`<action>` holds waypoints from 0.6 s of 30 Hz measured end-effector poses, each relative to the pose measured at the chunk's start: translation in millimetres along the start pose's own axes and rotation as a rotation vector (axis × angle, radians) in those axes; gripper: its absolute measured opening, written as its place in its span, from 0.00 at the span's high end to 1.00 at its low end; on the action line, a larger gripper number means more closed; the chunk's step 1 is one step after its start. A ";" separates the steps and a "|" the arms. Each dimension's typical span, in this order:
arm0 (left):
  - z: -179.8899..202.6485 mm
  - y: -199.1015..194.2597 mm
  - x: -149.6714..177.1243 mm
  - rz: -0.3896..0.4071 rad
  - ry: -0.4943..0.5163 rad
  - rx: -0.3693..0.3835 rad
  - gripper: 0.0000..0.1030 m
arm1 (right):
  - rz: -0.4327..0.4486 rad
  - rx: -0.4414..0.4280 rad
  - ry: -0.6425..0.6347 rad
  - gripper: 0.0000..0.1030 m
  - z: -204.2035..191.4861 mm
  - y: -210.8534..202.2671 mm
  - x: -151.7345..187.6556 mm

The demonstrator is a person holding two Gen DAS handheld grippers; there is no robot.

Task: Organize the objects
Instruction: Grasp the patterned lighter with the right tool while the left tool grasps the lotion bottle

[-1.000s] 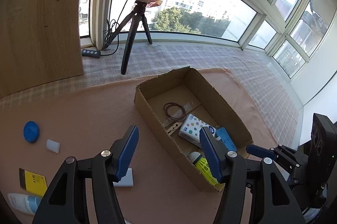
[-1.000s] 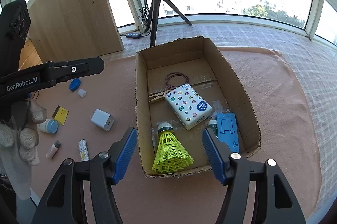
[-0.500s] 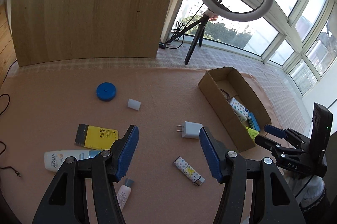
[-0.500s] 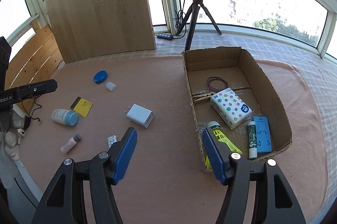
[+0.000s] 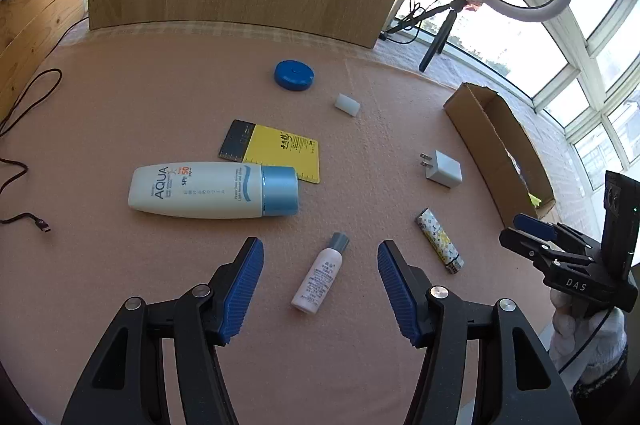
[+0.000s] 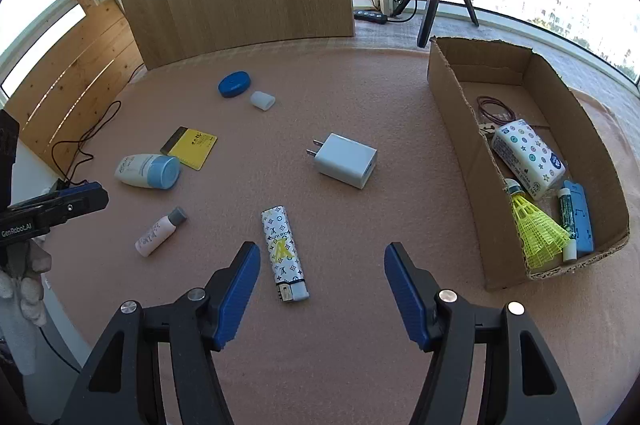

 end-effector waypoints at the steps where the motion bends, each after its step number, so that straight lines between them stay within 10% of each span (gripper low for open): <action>1: 5.9 8.8 -0.4 -0.018 0.010 0.002 0.40 | -0.018 0.002 -0.004 0.41 -2.9 4.5 2.1; 18: 29.2 70.9 6.0 -0.168 0.122 -0.007 0.56 | -0.106 0.071 -0.044 0.44 -16.7 44.5 4.7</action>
Point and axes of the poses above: each gripper's, at about its wrist camera, not at the fingertips, and y roughly the way its jaws point, z to its right, x to its underside, the point moved 1 cm from there along y, roughly the way its jaws point, and after that the axes turned 14 degrees about y, right-handed, at the moved point
